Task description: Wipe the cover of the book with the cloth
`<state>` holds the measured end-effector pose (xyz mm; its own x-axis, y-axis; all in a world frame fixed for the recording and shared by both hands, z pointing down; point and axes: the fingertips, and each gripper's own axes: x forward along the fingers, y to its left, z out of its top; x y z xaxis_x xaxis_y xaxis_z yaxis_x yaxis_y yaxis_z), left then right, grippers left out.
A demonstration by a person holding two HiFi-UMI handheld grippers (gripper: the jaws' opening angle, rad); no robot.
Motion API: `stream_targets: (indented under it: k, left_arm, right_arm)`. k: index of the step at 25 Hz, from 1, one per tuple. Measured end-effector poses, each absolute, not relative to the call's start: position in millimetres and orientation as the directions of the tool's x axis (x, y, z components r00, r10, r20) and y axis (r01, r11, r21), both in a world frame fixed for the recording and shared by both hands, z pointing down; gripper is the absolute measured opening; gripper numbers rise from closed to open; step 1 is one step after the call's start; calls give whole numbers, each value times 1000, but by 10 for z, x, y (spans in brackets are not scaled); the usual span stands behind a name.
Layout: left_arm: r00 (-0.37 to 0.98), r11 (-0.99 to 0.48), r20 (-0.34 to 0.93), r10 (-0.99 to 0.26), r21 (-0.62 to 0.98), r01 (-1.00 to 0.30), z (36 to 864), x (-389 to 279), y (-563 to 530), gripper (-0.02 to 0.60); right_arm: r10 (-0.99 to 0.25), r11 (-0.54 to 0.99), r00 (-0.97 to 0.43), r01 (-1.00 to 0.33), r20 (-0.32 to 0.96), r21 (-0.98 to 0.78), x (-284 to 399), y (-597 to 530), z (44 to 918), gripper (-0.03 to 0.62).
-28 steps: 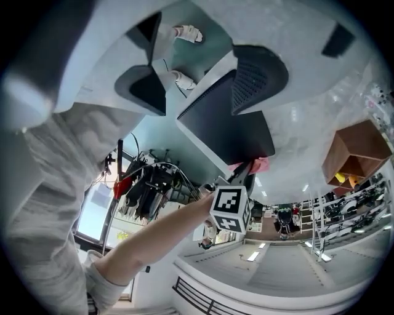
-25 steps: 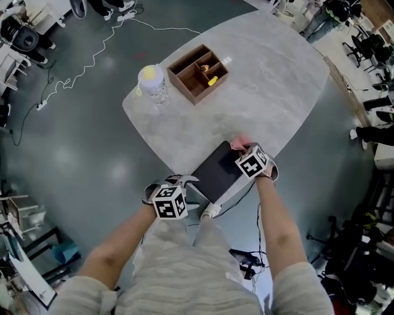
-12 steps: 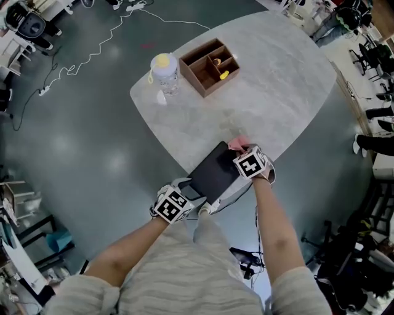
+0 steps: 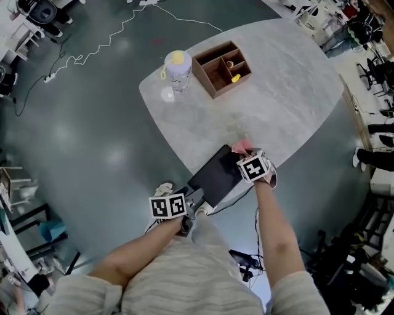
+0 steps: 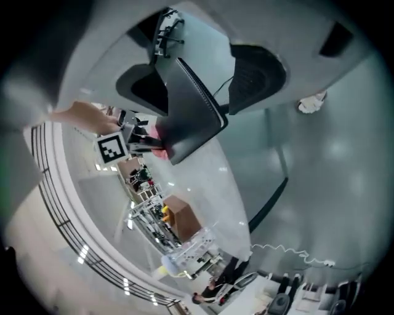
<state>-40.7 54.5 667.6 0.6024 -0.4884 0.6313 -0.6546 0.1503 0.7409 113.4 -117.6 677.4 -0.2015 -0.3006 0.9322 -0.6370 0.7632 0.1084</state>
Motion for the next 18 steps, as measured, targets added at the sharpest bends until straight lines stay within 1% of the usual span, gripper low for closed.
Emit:
stream_targets:
  k: [3, 4, 6, 7, 8, 13, 16, 18]
  left_arm:
    - [616, 217, 610, -498, 776, -593, 6855, -326, 523, 305]
    - [621, 232, 600, -505, 787, -572, 6904, -299, 492, 294]
    - [622, 259, 587, -519, 801, -540, 6982, -285, 423, 266]
    - [623, 265, 581, -523, 806, -530, 7001, -292, 398, 226]
    - [626, 266, 576, -526, 810, -522, 7004, -300, 382, 209]
    - [633, 243, 547, -547, 828, -506, 6897, -319, 396, 142]
    - [638, 210, 531, -558, 834, -510, 6787, -325, 385, 120]
    - [646, 162, 516, -562, 835, -526, 6668, -341, 336, 109]
  right_arm:
    - [-296, 767, -206, -634, 933, 104, 1120, -1170, 6760, 46]
    - [-294, 768, -207, -632, 933, 102, 1121, -1168, 6761, 46]
    - [-289, 771, -208, -629, 934, 99, 1128, -1166, 6765, 46]
    - [-288, 772, -209, -628, 935, 98, 1130, -1166, 6765, 46]
    - [-288, 774, -210, -626, 934, 97, 1129, -1169, 6763, 46]
    - [-277, 771, -212, -631, 937, 85, 1154, -1147, 6803, 46]
    - [-274, 774, -218, -628, 937, 80, 1152, -1139, 6785, 46]
    - [-274, 774, -231, -630, 933, 71, 1146, -1143, 6742, 46]
